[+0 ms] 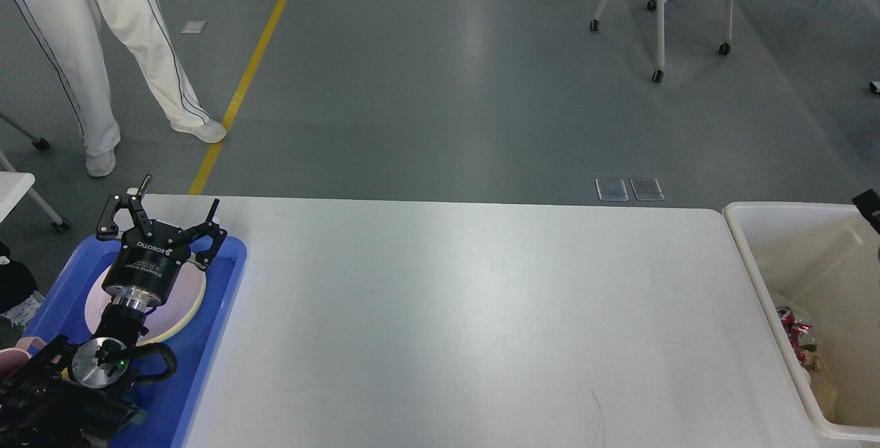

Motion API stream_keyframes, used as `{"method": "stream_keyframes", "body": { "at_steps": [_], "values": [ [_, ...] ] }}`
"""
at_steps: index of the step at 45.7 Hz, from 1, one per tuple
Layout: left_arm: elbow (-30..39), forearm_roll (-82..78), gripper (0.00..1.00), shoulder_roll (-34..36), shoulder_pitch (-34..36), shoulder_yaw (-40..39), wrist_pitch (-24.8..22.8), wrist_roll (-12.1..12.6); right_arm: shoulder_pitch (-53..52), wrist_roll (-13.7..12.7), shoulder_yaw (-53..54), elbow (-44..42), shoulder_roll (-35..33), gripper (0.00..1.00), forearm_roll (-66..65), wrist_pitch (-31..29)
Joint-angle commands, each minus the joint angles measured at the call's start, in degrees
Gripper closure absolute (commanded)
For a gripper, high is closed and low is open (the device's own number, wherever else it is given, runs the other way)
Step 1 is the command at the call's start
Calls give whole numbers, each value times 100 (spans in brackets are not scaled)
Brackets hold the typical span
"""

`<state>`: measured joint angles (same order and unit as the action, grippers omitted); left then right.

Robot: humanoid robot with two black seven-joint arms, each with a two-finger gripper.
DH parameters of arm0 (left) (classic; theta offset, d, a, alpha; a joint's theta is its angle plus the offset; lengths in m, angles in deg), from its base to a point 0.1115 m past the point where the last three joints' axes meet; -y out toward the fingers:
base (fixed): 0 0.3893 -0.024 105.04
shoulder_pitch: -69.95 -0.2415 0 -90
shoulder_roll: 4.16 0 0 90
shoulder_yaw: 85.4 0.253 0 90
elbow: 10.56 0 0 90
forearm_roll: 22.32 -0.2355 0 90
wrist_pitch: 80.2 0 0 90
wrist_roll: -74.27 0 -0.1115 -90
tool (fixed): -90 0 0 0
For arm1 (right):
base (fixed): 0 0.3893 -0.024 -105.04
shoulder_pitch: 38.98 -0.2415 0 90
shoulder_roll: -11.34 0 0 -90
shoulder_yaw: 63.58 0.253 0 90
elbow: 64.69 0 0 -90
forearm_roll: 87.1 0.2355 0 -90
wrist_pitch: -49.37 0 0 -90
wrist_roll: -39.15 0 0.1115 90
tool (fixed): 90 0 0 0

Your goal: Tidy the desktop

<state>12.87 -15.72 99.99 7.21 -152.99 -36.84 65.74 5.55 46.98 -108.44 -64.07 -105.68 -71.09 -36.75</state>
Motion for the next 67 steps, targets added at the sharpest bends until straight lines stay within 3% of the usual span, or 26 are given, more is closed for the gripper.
{"method": "stream_keyframes", "body": {
  "at_steps": [1,13,18,23,29,37,41,48,51,67],
  "values": [
    [-5,-1,2,0,-1,0,-3,0,-611,0,-58,358,66,0,-37,-71],
    [4,-1,2,0,-1,0,-4,0,-2904,61,65,3134,13,0,-45,-186],
    [-5,-1,2,0,-1,0,-4,0,-3222,61,626,3822,13,0,-45,-186],
    [4,-1,2,0,-1,0,-4,0,-2863,61,2188,3814,4,0,-45,-221],
    [4,-1,2,0,-1,0,-4,0,-1906,70,4877,3717,127,0,-45,-221],
    [4,-1,2,0,-1,0,-3,0,-903,201,7130,3331,865,0,-54,-230],
    [4,-1,2,0,-1,0,-3,0,-481,578,7395,3295,1024,0,-72,-256],
    [4,-1,2,0,-1,0,-3,0,-59,2063,7360,3286,1190,0,-98,-388],
    [4,-1,2,0,-1,0,-4,0,108,2416,7360,3286,1296,0,-98,-563],
    [-5,-1,2,0,-1,0,-4,0,372,2522,7430,3260,1463,0,-98,-652]
  ]
}}
